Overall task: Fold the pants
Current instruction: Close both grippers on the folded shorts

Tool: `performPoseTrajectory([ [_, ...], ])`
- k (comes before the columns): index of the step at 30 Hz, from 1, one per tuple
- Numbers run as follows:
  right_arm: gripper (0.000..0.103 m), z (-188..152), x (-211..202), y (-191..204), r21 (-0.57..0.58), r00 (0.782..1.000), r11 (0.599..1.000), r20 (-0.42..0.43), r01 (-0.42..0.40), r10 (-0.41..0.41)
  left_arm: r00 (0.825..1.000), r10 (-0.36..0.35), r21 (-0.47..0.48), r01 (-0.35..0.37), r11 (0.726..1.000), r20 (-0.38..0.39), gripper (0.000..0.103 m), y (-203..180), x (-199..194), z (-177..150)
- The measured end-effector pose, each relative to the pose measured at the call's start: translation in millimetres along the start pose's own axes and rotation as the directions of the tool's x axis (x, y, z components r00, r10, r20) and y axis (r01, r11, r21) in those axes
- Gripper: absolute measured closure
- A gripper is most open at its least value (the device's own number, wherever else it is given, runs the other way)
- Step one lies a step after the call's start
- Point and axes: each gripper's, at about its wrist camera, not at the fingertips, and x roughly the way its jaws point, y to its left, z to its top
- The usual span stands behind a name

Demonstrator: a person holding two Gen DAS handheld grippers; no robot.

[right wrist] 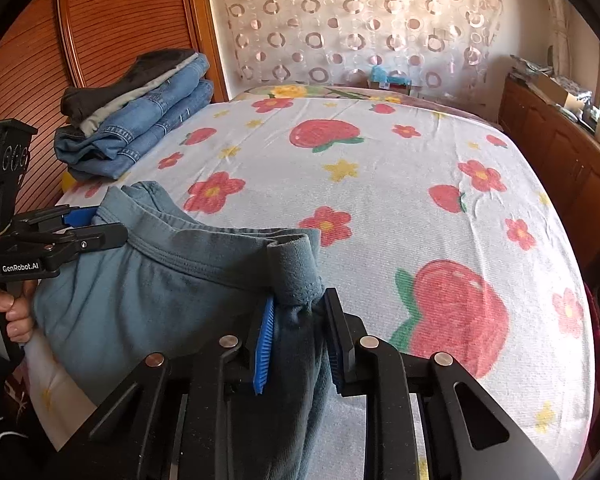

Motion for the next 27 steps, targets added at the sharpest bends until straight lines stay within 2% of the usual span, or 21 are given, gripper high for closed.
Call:
performPoseTrajectory([
  [3, 0.079, -1, 1, -1, 0.002, 1.0, 1.0, 0.003, -0.006, 0.006, 1.0, 0.002, 0.001, -0.002, 1.0, 0.001, 0.039, 0, 0, 0],
  [5, 0.079, -1, 1, -1, 0.003, 1.0, 1.0, 0.006, -0.006, 0.006, 0.999, -0.032, 0.003, 0.032, 0.999, 0.001, 0.057, 0, -1, 0],
  [6, 0.079, -2, 0, -1, 0.003, 1.0, 1.0, 0.007, -0.004, 0.004, 0.999, -0.04, 0.005, 0.04, 0.999, 0.002, 0.061, -1, -1, 0],
  [8, 0.079, -2, 0, 0, 0.0, 1.0, 1.0, 0.008, -0.001, 0.001, 0.999, -0.044, 0.013, 0.044, 0.999, 0.012, 0.075, -4, -4, 1],
  [10, 0.079, -2, 0, 0, 0.006, 1.0, 1.0, 0.008, -0.007, 0.007, 0.998, -0.051, 0.013, 0.051, 0.999, 0.023, 0.08, -7, -7, 2],
  [19, 0.077, -2, -1, -5, 0.037, 0.999, 0.999, 0.014, -0.031, 0.031, 0.995, -0.048, 0.047, 0.044, 0.998, 0.084, 0.083, -22, -28, 5],
  [27, 0.077, -1, -1, -2, 0.027, 1.0, 0.999, 0.008, -0.016, 0.016, 0.99, -0.052, 0.086, 0.041, 0.995, 0.131, 0.083, -34, -44, 5],
])
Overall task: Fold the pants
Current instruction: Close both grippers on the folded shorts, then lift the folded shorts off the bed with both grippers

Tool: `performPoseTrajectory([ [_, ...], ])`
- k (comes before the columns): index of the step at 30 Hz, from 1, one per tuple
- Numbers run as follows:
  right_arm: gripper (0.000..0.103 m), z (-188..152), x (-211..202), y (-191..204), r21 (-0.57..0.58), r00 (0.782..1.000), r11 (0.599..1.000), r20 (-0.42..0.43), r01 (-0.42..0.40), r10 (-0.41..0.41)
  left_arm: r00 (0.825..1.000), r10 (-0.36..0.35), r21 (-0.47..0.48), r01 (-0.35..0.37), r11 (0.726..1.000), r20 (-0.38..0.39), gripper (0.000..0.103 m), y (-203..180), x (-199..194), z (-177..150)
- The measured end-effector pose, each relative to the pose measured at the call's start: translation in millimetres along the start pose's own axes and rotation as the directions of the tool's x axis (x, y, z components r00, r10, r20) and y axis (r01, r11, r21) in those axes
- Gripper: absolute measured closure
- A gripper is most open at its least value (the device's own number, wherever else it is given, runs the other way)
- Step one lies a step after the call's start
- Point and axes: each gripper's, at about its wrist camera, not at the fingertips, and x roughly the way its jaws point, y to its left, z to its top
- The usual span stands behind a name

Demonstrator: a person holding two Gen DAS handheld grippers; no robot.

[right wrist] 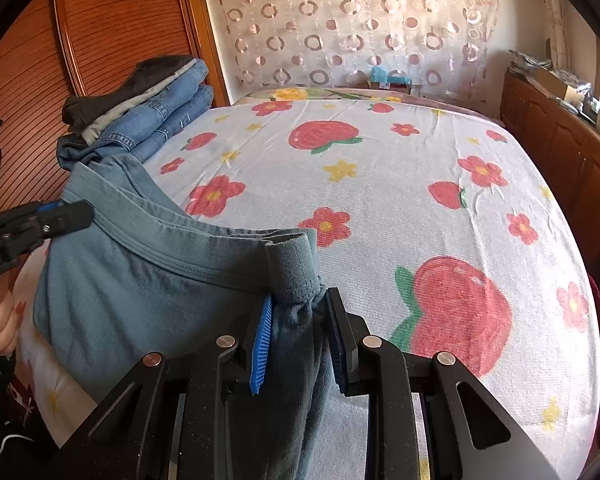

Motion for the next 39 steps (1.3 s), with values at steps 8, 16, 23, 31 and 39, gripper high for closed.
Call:
performPoseTrajectory([
  [8, 0.089, -1, -4, 3, -0.013, 1.0, 1.0, 0.0, -0.018, 0.018, 1.0, -0.007, 0.011, 0.007, 1.0, 0.029, 0.083, -6, -10, 2],
  [16, 0.09, -1, -40, 3, -0.003, 0.995, 1.0, 0.092, -0.029, 0.029, 0.996, -0.014, 0.02, 0.013, 1.0, 0.087, 0.083, -12, -31, 8],
  [23, 0.09, 2, -73, 5, -0.013, 0.985, 1.0, 0.172, -0.025, 0.027, 0.989, -0.02, 0.042, 0.014, 0.999, 0.144, 0.083, -20, -50, 22],
  [31, 0.09, 4, -99, 9, -0.031, 0.968, 0.999, 0.25, -0.008, 0.015, 0.977, -0.026, 0.078, 0.01, 0.997, 0.21, 0.083, -25, -67, 41],
  [39, 0.09, 11, -112, 14, -0.065, 0.953, 0.998, 0.304, 0.008, 0.012, 0.966, -0.012, 0.098, -0.013, 0.995, 0.257, 0.083, -23, -80, 58],
])
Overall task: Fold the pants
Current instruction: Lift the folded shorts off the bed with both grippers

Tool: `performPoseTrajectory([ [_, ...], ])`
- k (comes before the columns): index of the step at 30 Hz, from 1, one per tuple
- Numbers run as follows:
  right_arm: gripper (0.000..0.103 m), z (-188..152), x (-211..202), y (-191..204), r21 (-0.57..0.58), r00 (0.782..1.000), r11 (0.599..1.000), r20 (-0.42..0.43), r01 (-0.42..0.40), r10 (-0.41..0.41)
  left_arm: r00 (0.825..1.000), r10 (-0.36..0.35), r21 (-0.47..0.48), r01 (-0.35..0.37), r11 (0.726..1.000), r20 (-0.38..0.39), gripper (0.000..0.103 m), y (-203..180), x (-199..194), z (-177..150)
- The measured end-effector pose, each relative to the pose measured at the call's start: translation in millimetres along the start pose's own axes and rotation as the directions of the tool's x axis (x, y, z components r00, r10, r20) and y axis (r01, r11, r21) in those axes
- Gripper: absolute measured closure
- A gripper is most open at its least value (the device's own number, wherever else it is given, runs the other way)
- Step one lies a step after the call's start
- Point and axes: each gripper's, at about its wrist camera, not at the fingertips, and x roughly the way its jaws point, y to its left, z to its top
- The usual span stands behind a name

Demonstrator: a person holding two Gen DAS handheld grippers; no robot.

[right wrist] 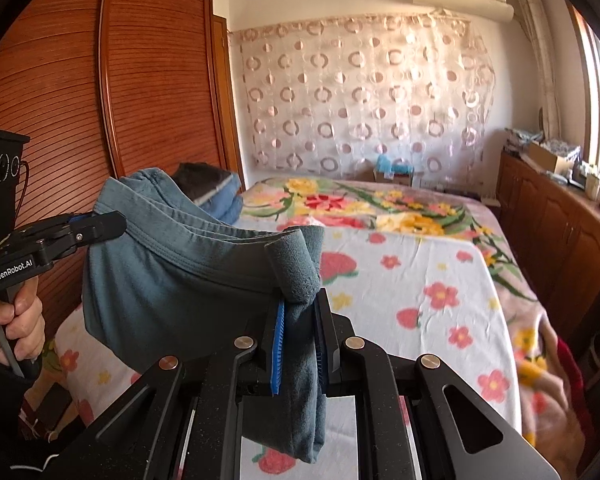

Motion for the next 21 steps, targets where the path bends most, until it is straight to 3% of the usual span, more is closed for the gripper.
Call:
performPoseTrajectory([
  [13, 0.09, 15, 23, 0, -0.055, 0.999, 0.998, 0.038, -0.021, 0.023, 0.998, 0.046, 0.01, -0.046, 0.999, 0.049, 0.083, 14, -17, 8],
  [21, 0.09, 23, 54, 4, -0.091, 0.998, 0.994, 0.005, -0.06, 0.06, 0.997, 0.069, -0.036, -0.068, 0.997, 0.041, 0.083, 38, -16, -3],
])
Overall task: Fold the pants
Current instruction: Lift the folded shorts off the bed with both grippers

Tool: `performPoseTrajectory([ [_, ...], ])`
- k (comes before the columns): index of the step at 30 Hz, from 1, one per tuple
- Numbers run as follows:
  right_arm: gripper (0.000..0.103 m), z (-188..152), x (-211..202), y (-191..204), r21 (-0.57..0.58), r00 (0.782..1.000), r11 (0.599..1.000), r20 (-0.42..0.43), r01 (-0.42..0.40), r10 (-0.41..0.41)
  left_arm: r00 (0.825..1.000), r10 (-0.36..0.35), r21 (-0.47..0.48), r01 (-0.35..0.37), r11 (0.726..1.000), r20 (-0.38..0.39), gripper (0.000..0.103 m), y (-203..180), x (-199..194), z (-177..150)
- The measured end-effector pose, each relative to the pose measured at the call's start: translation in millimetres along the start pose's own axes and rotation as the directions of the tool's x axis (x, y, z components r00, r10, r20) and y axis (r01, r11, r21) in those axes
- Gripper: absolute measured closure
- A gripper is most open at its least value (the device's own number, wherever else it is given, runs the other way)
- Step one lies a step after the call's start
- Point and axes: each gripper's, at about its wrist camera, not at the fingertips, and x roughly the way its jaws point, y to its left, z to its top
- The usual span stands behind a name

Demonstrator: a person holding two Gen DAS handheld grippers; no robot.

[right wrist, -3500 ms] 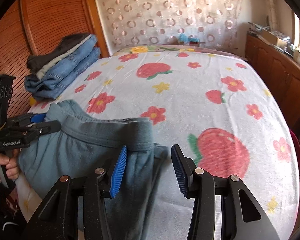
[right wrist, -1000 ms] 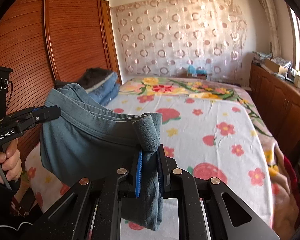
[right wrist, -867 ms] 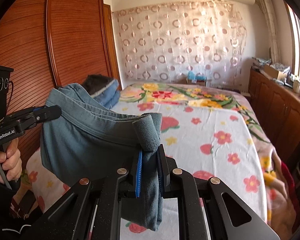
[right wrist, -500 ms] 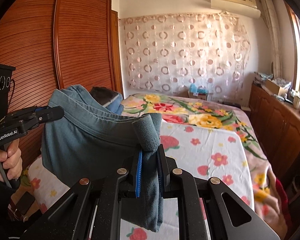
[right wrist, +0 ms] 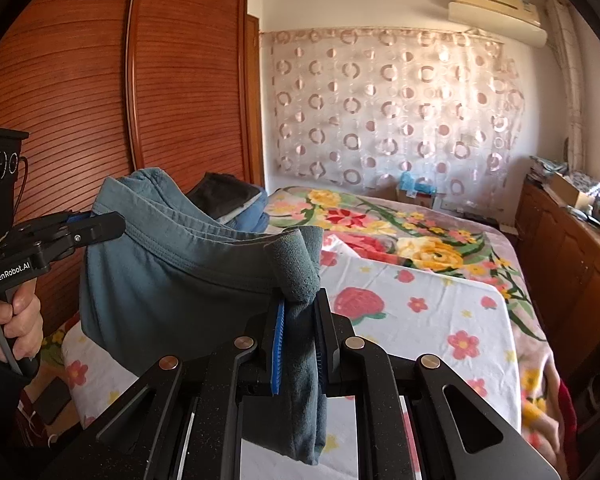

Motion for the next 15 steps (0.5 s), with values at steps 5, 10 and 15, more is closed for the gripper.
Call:
performPoseTrajectory([
  [5, 0.09, 17, 22, -3, -0.015, 1.0, 1.0, -0.013, -0.021, 0.021, 1.0, 0.024, -0.013, -0.024, 1.0, -0.002, 0.083, 17, 4, 4],
  [10, 0.09, 41, 44, -7, -0.046, 0.999, 0.998, -0.017, -0.042, 0.041, 0.999, 0.053, -0.022, -0.052, 0.998, 0.008, 0.083, 33, 8, 13],
  [15, 0.09, 58, 68, -6, -0.101, 0.998, 0.993, -0.011, -0.057, 0.056, 0.996, 0.082, -0.031, -0.082, 0.996, 0.022, 0.083, 54, 12, 20],
])
